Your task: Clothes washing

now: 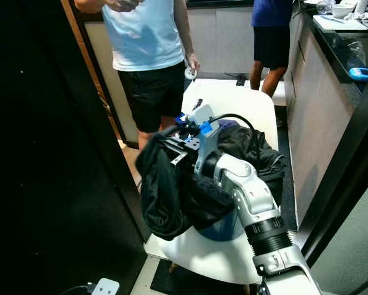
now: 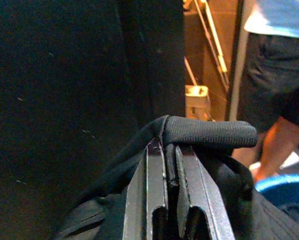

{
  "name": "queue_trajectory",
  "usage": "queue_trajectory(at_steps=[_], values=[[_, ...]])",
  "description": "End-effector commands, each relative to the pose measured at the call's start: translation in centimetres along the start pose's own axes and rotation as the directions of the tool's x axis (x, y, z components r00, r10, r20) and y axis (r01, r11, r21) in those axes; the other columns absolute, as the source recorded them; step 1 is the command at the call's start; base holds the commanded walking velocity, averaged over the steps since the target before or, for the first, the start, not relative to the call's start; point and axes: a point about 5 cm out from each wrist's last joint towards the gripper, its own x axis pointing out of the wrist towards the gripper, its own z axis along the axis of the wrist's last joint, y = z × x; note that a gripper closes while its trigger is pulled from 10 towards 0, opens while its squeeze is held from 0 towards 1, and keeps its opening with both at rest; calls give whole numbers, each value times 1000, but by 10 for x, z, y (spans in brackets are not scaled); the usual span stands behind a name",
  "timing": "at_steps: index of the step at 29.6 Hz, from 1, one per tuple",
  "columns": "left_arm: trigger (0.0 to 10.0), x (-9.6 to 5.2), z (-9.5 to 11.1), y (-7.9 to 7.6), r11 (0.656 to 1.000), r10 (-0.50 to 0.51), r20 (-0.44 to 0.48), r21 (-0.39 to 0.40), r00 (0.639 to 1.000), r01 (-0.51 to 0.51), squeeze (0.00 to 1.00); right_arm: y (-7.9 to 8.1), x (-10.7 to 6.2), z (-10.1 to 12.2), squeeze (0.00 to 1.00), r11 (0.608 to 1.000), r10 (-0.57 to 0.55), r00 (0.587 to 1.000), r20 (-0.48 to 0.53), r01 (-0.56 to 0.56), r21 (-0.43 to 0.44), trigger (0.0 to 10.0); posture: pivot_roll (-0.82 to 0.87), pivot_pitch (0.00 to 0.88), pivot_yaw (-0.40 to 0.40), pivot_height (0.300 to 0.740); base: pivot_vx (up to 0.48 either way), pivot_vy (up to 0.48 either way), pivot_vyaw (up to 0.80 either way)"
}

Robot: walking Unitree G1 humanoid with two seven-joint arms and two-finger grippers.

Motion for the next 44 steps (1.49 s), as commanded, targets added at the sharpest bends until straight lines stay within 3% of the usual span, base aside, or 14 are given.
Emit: queue_trajectory(at_steps=[1,3,5,7,9,12,15,17,28,31,34,38,44], values=[[10000,-2,-13,-2,1000,-9,-50,7,999,10,0,2,4,6,0,999,0,1000,9,0,-32,0,7,0,43,740,0,0,0],[10000,-2,-13,-3,1000,-11,-50,5,999,11,0,-4,0,4,0,1000,-11,1000,-4,11,-29,0,9,0,43,740,0,0,0],[10000,-2,-14,-5,1000,-14,-50,3,999,14,0,-19,-15,7,0,999,-19,1000,-11,18,-26,0,4,0,44,740,0,0,0],[10000,-2,-14,-5,1000,-14,-50,3,999,14,0,-19,-15,7,0,999,-19,1000,-11,18,-26,0,4,0,44,740,0,0,0],[10000,-2,-15,-6,1000,-15,-53,3,998,15,0,-29,-28,14,0,999,-20,1000,-12,19,-46,0,3,0,45,740,0,0,0],[10000,-2,-15,-7,1000,-16,-54,4,998,16,0,-36,-34,18,0,998,-39,999,-6,39,-52,0,2,0,45,740,0,0,0],[10000,-3,-16,-9,1000,-19,-56,6,998,19,0,-63,-46,26,0,974,-222,975,15,222,-38,0,-1,0,45,740,0,0,0],[10000,-3,-17,-9,1000,-20,-56,5,998,20,0,-68,-48,27,0,965,-258,966,14,258,-35,0,0,0,44,740,0,0,0],[10000,-3,-18,-11,1000,-22,-55,5,998,23,0,-78,-53,19,0,940,-340,939,-48,341,3,0,0,0,43,740,0,0,0],[10000,-4,-21,-14,1000,-25,-61,3,998,25,0,-92,-86,-8,0,929,-368,902,-225,369,-37,0,1,0,40,740,0,0,0],[10000,-4,-22,-15,1000,-25,-63,2,998,25,0,-97,-100,-13,0,921,-386,885,-259,386,-55,0,-3,0,41,740,0,0,0],[10000,-4,-23,-16,1000,-28,-64,4,998,28,0,-105,-113,-14,0,899,-434,859,-273,433,-68,0,-10,0,46,740,0,0,0],[10000,-4,-24,-17,999,-33,-65,12,997,34,0,-97,-109,-24,0,916,-394,864,-313,398,-57,0,-15,0,48,740,0,0,0]])
